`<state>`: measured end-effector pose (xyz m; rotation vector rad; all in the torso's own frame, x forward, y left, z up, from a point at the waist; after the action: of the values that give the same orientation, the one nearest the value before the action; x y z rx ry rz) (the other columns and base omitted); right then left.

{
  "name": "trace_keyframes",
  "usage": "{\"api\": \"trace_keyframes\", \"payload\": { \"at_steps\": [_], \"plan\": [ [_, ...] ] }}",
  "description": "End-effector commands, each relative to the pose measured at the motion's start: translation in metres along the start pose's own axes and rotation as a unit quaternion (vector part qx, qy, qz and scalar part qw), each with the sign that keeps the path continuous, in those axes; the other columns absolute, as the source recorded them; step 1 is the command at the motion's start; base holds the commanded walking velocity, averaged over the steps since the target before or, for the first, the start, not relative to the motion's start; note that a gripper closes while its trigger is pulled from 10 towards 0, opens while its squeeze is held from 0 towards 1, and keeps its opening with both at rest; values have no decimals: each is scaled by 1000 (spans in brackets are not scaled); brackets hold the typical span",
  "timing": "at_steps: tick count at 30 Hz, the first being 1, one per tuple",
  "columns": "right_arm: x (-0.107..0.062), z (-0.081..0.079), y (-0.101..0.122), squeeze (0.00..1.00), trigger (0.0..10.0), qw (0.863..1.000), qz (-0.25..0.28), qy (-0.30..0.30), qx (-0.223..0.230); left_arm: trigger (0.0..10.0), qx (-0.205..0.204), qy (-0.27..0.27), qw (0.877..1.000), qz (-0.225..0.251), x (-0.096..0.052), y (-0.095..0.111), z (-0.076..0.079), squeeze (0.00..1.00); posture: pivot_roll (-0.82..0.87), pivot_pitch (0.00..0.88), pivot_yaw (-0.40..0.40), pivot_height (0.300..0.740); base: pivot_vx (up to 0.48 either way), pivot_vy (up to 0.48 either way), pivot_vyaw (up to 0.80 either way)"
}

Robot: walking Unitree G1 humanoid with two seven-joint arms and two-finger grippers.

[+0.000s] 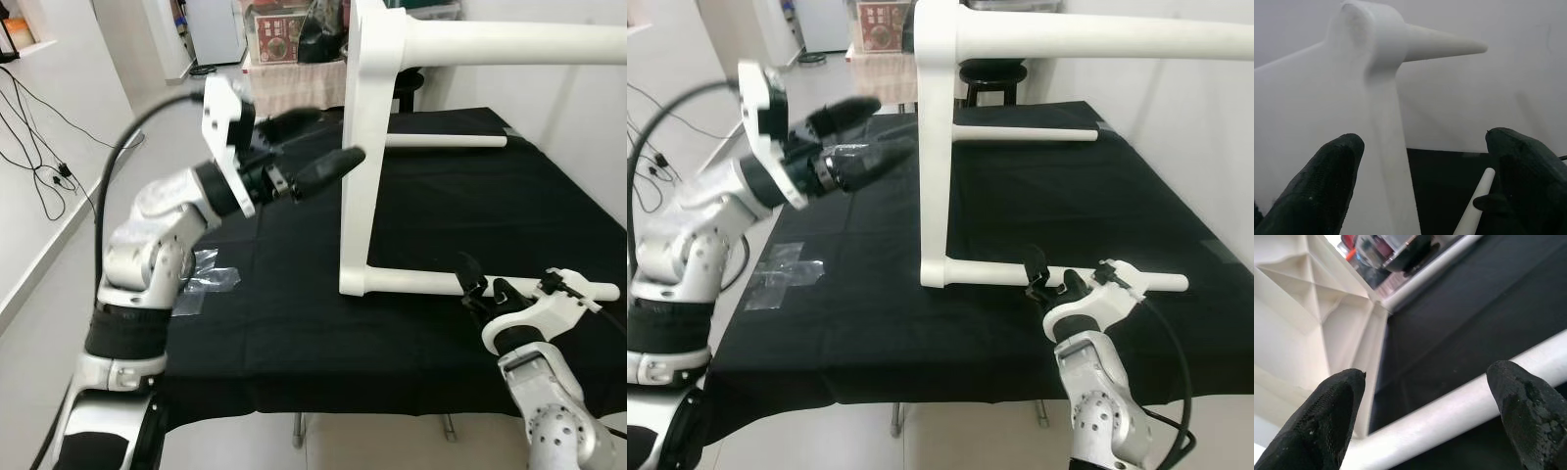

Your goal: Building children table

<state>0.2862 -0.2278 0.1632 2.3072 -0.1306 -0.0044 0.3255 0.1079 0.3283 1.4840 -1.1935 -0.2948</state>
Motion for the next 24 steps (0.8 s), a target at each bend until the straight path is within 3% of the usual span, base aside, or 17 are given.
{"api": "trace_keyframes", "payload": {
  "at_steps": [1, 4, 8, 13, 15, 18, 24],
  "plan": [
    [-3, -4, -3, 0, 10000, 1000, -4, 8, 9, 10000, -5, 16, 1000, 5, -6, 2, -1, 0, -123, 1, 36, 740, 0, 0, 0],
    [-5, -7, -2, 0, 10000, 1000, 1, 17, 4, 10000, -14, 29, 999, 2, -11, -2, 1, 0, -121, 0, 36, 740, 0, 0, 0],
    [-5, -19, -1, 0, 10000, 998, 2, 41, -36, 10000, -40, 40, 998, -13, -23, -18, 14, 0, -119, 0, 33, 740, 0, 0, 0],
    [-5, -23, 0, 0, 10000, 997, 3, 51, -60, 10000, -53, 49, 997, -20, -27, -24, 19, 0, -118, 0, 31, 740, 0, 0, 0],
    [-2, -33, 3, 0, 10000, 991, 7, 73, -112, 10000, -82, 75, 993, -43, -38, -44, 30, 0, -116, 0, 27, 740, 0, 0, 0],
    [1, -39, 3, 0, 10000, 986, 8, 83, -147, 10000, -104, 92, 988, -64, -45, -59, 41, 0, -113, 0, 25, 740, 0, 0, 0],
    [10, -44, -8, 0, 10000, 974, 5, 77, -211, 10000, -125, 110, 982, -94, -55, -77, 60, 0, -106, 0, 26, 740, 0, 0, 0]
  ]
}}
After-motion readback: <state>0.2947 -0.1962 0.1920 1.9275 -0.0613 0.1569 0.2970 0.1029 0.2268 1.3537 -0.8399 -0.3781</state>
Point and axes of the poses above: a point about 5 cm out from each wrist's last joint towards the gripper, its own x axis pointing out of the wrist towards the gripper, its own y axis along the axis of the wrist's last joint, z = x × y, the point moved 1 cm from there along x, pointing out of the wrist towards the gripper, and after that the axes turned 6 degrees about x, right-handed, at the moved point
